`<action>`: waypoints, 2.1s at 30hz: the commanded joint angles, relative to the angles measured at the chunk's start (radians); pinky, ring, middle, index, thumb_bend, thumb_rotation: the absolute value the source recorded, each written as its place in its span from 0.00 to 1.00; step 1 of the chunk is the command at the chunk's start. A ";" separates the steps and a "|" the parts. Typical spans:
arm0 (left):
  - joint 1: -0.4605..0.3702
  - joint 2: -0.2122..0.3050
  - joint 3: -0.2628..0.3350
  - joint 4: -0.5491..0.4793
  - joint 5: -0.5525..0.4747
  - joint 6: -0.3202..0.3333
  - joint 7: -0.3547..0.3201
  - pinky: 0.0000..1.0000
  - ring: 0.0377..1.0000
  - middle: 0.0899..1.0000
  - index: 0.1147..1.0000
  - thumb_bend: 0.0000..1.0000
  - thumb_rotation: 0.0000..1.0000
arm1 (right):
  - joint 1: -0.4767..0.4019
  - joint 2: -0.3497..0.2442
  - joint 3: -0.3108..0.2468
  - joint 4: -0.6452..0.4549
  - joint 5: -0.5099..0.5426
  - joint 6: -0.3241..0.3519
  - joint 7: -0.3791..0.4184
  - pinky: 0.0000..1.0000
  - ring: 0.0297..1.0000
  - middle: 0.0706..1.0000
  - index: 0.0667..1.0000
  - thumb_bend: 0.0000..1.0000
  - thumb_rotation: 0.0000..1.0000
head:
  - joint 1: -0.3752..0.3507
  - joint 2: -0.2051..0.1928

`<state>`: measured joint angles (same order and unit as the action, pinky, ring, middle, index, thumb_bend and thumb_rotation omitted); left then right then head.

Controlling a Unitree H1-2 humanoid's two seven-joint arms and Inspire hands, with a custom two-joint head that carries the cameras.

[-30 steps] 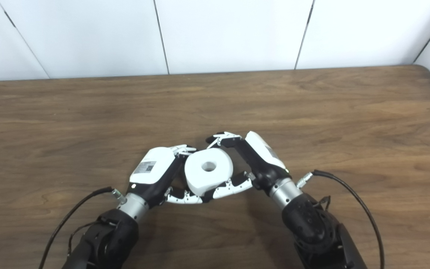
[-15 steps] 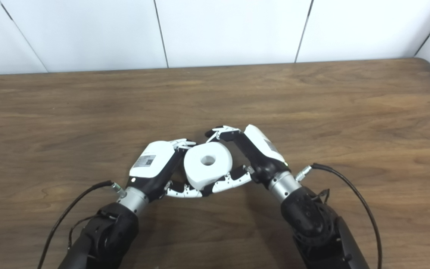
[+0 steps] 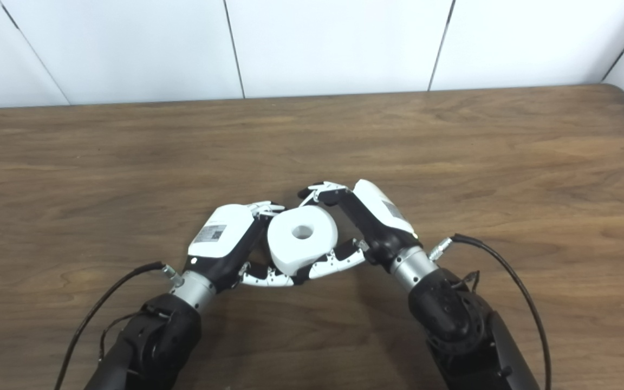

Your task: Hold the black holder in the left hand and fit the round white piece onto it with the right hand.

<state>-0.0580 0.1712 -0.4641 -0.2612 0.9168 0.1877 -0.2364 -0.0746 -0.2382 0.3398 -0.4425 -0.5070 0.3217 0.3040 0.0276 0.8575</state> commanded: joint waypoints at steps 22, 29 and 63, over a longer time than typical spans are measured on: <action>0.000 0.011 -0.020 0.013 0.024 -0.005 -0.035 0.85 0.86 0.79 0.42 0.52 0.05 | -0.010 -0.016 0.020 -0.003 0.000 0.082 0.084 0.83 0.93 0.87 0.86 1.00 0.40 | 0.005 -0.004; 0.000 0.011 -0.021 0.014 0.023 -0.005 -0.037 0.86 0.86 0.79 0.42 0.52 0.05 | -0.022 -0.028 0.016 -0.010 0.005 0.082 0.091 0.84 0.95 0.88 0.89 1.00 0.44 | 0.005 -0.004; -0.001 0.015 -0.016 0.019 0.020 0.000 -0.036 0.85 0.86 0.78 0.42 0.52 0.05 | -0.141 -0.017 -0.237 -0.160 -0.086 0.148 0.522 1.00 1.00 1.00 1.00 1.00 0.50 | 0.006 -0.011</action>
<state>-0.0613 0.1706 -0.4745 -0.2605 0.9207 0.1823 -0.2394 -0.1761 -0.2568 0.1222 -0.5593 -0.5850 0.4710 0.8176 0.0322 0.8468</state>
